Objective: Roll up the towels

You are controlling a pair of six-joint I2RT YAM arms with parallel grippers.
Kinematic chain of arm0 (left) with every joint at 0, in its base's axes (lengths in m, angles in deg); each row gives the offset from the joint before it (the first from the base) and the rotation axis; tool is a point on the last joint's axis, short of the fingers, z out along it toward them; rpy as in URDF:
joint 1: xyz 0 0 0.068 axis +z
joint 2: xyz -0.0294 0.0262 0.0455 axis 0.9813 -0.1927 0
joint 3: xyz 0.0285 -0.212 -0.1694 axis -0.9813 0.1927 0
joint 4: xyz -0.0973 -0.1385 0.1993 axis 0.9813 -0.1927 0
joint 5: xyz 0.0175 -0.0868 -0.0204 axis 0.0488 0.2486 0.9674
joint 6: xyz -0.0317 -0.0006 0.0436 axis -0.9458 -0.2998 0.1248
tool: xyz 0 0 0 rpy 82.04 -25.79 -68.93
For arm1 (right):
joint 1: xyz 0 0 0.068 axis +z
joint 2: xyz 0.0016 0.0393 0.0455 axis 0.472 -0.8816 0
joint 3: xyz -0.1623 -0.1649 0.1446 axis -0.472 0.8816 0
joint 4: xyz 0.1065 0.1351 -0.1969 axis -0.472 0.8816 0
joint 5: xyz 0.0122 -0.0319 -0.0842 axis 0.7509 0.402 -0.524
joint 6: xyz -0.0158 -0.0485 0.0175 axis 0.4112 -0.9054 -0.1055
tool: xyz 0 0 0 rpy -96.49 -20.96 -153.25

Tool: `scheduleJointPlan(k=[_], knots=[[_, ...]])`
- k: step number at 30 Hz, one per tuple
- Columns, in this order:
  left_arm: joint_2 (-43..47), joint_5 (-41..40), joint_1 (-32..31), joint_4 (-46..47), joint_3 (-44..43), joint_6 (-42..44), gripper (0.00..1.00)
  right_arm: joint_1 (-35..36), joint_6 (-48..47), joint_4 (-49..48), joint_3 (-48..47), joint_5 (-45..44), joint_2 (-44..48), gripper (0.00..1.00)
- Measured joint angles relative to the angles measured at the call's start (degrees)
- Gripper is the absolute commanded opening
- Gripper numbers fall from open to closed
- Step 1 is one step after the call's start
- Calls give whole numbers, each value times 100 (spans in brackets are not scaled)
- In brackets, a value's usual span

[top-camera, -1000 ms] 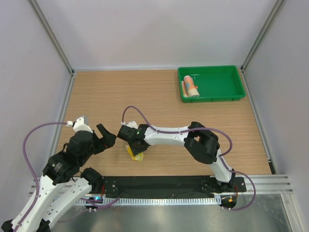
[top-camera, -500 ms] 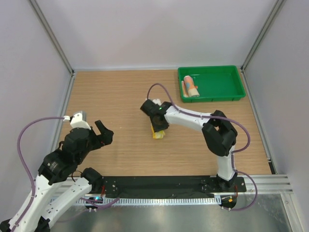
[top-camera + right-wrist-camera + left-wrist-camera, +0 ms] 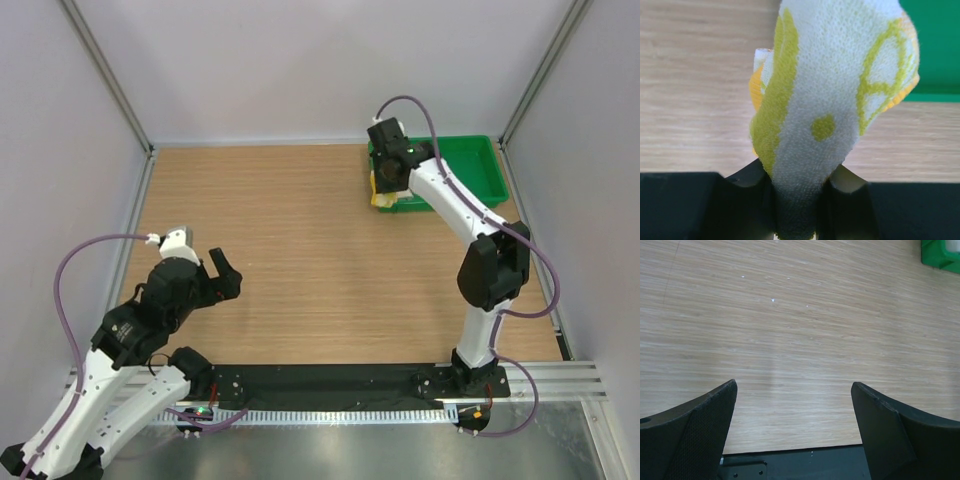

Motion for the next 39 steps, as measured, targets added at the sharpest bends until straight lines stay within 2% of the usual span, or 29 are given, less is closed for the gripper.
scheduleJointPlan(k=[5, 12, 17, 23, 31, 34, 35, 37, 38, 39], knots=[[-22, 0, 0, 13, 0, 2, 99, -796, -588, -120, -542, 282, -192, 1], [-149, 22, 0, 52, 0, 11, 99, -1615, -1322, -164, -1239, 789, -1123, 1], [-199, 44, 0, 66, 7, 22, 100, -1788, -1790, -120, -1755, 855, -1790, 1], [-321, 46, 0, 79, 11, 22, 99, -1897, -2114, -114, -1808, 1198, -2232, 1], [-407, 46, 0, 79, 11, 22, 99, -1956, -2312, -151, -1869, 1163, -2962, 1], [-444, 44, 0, 76, 11, 22, 99, -1971, -2326, -170, -1956, 1067, -3016, 13], [-457, 44, 0, 76, 11, 22, 99, -1978, -2326, -203, -1958, 1040, -3016, 26], [-468, 44, 0, 76, 11, 22, 99, -1980, -2319, -203, -1958, 1008, -3027, 43], [-470, 42, 0, 76, 11, 22, 99, -1980, -2310, -205, -1958, 992, -3027, 55], [-468, 42, 0, 76, 11, 22, 99, -1980, -2284, -205, -1958, 966, -3027, 59]])
